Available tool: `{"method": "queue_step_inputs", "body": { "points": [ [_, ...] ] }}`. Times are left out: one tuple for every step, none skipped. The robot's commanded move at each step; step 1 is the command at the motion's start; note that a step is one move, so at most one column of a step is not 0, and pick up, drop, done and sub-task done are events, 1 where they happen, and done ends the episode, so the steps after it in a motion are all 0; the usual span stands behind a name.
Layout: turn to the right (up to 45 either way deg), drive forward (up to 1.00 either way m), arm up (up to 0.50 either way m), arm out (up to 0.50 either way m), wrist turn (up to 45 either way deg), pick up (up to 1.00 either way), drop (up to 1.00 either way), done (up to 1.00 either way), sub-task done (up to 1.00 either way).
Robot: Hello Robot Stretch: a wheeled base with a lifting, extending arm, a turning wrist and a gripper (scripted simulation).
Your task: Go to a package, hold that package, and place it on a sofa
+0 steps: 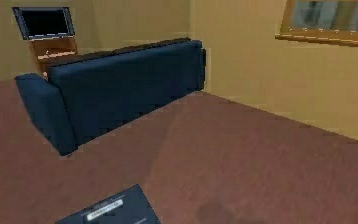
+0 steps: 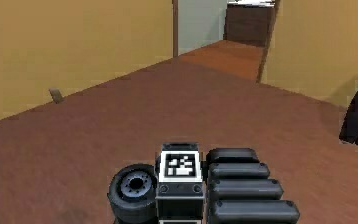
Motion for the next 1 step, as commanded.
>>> {"method": "queue_step_inputs", "body": {
  "points": [
    [-42.0,0.00,0.00,0.00,0.0,0.00,0.00,0.00,0.00]
  ]
}}
